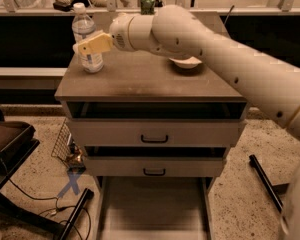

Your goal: Place blue plastic bottle into bottom drawer

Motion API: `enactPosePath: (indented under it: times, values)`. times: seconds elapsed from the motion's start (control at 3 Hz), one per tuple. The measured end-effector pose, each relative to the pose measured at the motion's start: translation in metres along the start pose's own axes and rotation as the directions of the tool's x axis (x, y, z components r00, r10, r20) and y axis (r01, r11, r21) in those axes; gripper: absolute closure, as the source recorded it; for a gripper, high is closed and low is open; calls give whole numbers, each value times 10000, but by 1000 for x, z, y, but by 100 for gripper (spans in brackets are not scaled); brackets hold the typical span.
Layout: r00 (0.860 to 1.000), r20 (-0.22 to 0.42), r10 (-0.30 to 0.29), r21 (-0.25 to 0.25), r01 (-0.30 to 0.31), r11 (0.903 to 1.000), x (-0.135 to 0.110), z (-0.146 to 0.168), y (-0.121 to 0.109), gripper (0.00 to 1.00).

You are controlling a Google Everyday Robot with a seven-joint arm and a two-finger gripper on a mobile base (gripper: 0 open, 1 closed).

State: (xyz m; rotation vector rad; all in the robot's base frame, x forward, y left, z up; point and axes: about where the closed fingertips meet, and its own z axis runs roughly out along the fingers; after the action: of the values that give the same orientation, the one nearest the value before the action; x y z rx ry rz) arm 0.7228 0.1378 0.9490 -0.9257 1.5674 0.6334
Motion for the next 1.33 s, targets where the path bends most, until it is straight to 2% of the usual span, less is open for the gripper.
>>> enactPosePath:
  times: [0.33, 0.67, 1.0, 1.33]
  values:
    - [9931, 1008, 607, -531, -555, 9970, 13, 46, -6, 2]
    - [9791, 1765, 1009, -1002, -841, 9914, 18, 78, -4, 33]
    - [9640, 2289, 1352, -1385, -1053, 9848, 16, 95, 1, 56]
    - [9636, 2299, 1364, -1424, -1054, 9842, 16, 96, 4, 80]
